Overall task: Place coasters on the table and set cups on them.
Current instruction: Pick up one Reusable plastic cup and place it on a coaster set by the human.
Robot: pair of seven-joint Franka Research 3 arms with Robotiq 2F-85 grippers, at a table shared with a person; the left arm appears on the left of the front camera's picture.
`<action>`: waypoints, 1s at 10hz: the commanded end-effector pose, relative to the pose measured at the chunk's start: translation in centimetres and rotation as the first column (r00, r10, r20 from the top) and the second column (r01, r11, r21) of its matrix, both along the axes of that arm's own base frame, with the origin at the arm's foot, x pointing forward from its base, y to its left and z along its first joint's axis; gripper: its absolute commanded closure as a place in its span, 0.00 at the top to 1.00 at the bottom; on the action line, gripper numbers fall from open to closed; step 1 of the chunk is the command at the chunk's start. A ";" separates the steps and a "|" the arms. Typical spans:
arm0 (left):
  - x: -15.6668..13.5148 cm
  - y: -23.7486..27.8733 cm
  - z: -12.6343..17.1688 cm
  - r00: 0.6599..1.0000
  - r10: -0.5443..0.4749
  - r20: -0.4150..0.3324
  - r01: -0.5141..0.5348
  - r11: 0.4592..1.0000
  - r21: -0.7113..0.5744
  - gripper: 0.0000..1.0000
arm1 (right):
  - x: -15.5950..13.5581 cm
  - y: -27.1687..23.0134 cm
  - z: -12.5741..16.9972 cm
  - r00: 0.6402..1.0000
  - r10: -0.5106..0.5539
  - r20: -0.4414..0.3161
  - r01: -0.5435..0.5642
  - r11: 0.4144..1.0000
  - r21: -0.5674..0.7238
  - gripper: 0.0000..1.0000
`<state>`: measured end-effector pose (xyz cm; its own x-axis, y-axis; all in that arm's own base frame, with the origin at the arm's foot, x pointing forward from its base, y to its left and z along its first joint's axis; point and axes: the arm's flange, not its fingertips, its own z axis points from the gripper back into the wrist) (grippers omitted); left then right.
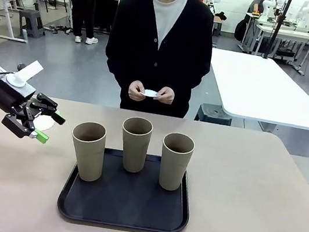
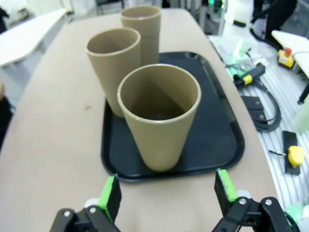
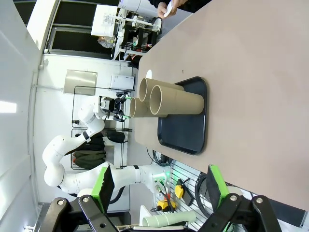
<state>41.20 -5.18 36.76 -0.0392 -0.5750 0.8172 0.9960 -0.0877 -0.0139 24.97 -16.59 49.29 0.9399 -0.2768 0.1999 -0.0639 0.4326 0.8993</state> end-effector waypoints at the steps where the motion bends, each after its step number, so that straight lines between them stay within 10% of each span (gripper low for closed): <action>1: 0.1 0.1 -0.4 1.000 0.000 -0.013 0.000 1.000 -0.020 1.00 | 0.2 0.1 0.1 1.000 0.003 0.015 -0.004 1.000 0.020 1.00; 10: 1.0 -0.4 -3.1 0.999 0.026 0.031 -0.018 0.973 -0.229 1.00 | 0.2 0.1 0.1 1.000 0.003 0.015 -0.004 1.000 0.020 1.00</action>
<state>41.74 -5.73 34.98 -0.0241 -0.4545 0.8904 0.9990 -0.0453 0.0039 24.97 -16.59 49.29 0.9399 -0.2768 0.1999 -0.0639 0.4326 0.8993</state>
